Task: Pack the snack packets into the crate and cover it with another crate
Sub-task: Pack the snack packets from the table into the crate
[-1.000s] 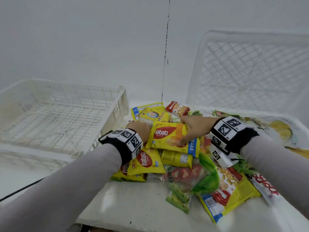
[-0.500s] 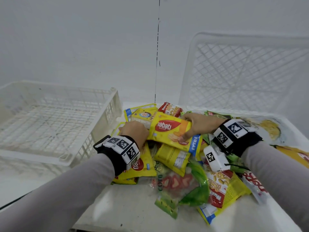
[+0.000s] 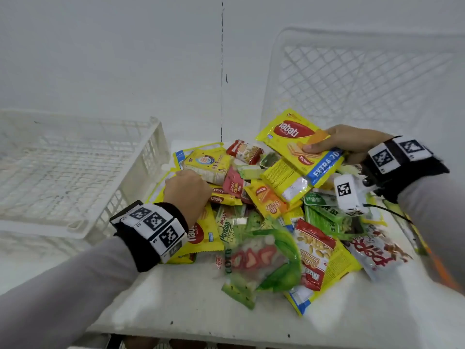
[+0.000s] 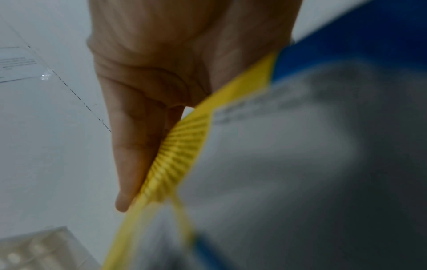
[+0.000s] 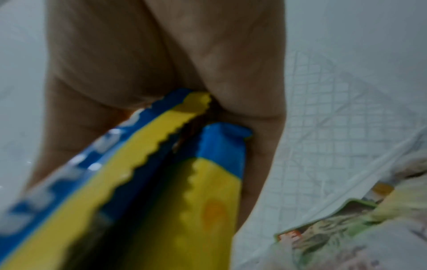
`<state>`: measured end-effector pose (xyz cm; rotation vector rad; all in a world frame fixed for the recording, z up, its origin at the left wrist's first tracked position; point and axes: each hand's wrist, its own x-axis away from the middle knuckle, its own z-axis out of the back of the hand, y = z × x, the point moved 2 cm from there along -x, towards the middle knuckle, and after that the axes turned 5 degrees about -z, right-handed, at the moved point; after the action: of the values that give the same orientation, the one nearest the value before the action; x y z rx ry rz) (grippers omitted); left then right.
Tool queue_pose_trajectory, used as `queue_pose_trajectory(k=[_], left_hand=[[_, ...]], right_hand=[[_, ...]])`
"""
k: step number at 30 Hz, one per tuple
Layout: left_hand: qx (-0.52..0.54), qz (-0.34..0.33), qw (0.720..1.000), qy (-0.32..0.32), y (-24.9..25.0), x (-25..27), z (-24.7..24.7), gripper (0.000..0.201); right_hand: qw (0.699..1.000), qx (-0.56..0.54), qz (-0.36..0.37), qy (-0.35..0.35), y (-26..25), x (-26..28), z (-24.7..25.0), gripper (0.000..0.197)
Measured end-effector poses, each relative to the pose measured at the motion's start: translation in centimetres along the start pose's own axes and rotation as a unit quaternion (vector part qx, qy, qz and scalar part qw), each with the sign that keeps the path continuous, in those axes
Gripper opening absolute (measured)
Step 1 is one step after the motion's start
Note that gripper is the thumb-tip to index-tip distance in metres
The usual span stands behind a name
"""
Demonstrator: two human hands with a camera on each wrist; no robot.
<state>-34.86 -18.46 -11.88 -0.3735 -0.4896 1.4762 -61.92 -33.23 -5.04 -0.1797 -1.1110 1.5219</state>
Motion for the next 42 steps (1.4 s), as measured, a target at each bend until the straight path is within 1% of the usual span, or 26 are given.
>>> queue_pose_trajectory(k=[1,4,5,6,7,8,10,12,14,16,18,20,24,26,28,29,30,32,34,36,38,40,42], left_hand=[[-0.003,0.001,1.000,0.002,0.0,0.1,0.0,0.027],[0.005,0.007,1.000,0.010,-0.4,0.3,0.3,0.022],[0.012,0.010,1.000,0.011,-0.5,0.3,0.3,0.021],[0.019,0.012,1.000,0.012,-0.6,0.4,0.3,0.020],[0.027,0.013,0.999,0.014,-0.8,0.4,0.3,0.019],[0.034,0.013,0.999,0.017,-0.9,0.5,0.3,0.017],[0.049,0.013,0.998,0.026,-1.1,0.8,0.5,0.014],[0.061,0.014,0.997,0.032,-1.4,1.0,0.7,0.012],[0.072,0.013,0.997,0.030,-1.5,1.1,0.9,0.010],[0.077,0.017,0.996,0.032,-1.7,1.3,1.1,0.010],[0.081,0.024,0.996,0.028,-1.9,1.6,1.4,0.009],[0.082,0.026,0.996,0.028,-1.9,1.9,1.9,0.008],[0.095,0.030,0.994,0.052,-2.1,2.6,3.0,0.011],[0.101,0.032,0.991,0.079,-2.2,2.9,3.5,0.018],[0.111,0.042,0.986,0.121,-2.6,3.1,4.0,0.031],[0.119,0.052,0.981,0.146,-3.0,3.3,4.4,0.038],[0.137,0.063,0.974,0.170,-3.4,3.5,4.9,0.041],[0.193,0.083,0.955,0.208,-4.6,3.9,6.0,0.036],[0.261,0.097,0.932,0.231,-5.9,4.2,6.7,0.034],[0.345,0.103,0.902,0.239,-7.2,4.3,7.1,0.032],[0.411,0.112,0.873,0.238,-8.2,4.2,7.4,0.024],[0.450,0.118,0.853,0.238,-9.1,4.0,7.7,0.018],[0.480,0.115,0.835,0.243,-10.1,3.7,7.9,0.019]], right_hand=[[0.999,-0.011,0.013,-0.034,-0.1,0.9,-0.6,0.068],[0.984,-0.037,0.062,-0.161,-0.2,4.6,-4.0,0.016],[0.976,-0.019,0.076,-0.201,-0.2,6.0,-5.5,0.007],[0.971,0.014,0.088,-0.221,-0.1,7.2,-7.1,0.006],[0.969,0.057,0.101,-0.220,0.1,8.2,-8.6,0.007],[0.967,0.093,0.110,-0.210,0.3,9.0,-9.9,0.010],[0.968,0.141,0.105,-0.179,1.1,9.6,-11.9,0.024],[0.966,0.188,0.113,-0.137,1.4,9.6,-13.5,0.029],[0.950,0.268,0.115,-0.114,1.6,9.2,-14.6,0.040],[0.928,0.345,0.098,-0.094,1.9,8.7,-15.3,0.051],[0.922,0.368,0.093,-0.081,2.0,8.4,-15.6,0.056],[0.929,0.346,0.098,-0.084,2.1,8.0,-15.8,0.056],[0.959,0.234,0.097,-0.124,2.4,7.2,-15.6,0.059],[0.966,0.187,0.097,-0.153,2.8,7.0,-15.3,0.055],[0.970,0.132,0.099,-0.176,3.0,6.9,-14.9,0.044],[0.972,0.106,0.100,-0.183,3.1,6.9,-14.7,0.041],[0.974,0.082,0.100,-0.187,3.1,7.0,-14.5,0.042],[0.975,0.038,0.103,-0.194,3.3,7.0,-14.2,0.048],[0.974,0.002,0.113,-0.194,3.2,6.9,-13.7,0.052],[0.977,-0.029,0.124,-0.173,2.7,7.0,-12.9,0.049],[0.978,-0.046,0.140,-0.149,2.1,6.9,-12.2,0.045],[0.978,-0.053,0.156,-0.128,1.3,6.8,-11.4,0.041],[0.978,-0.072,0.162,-0.111,0.6,6.7,-10.7,0.037]])
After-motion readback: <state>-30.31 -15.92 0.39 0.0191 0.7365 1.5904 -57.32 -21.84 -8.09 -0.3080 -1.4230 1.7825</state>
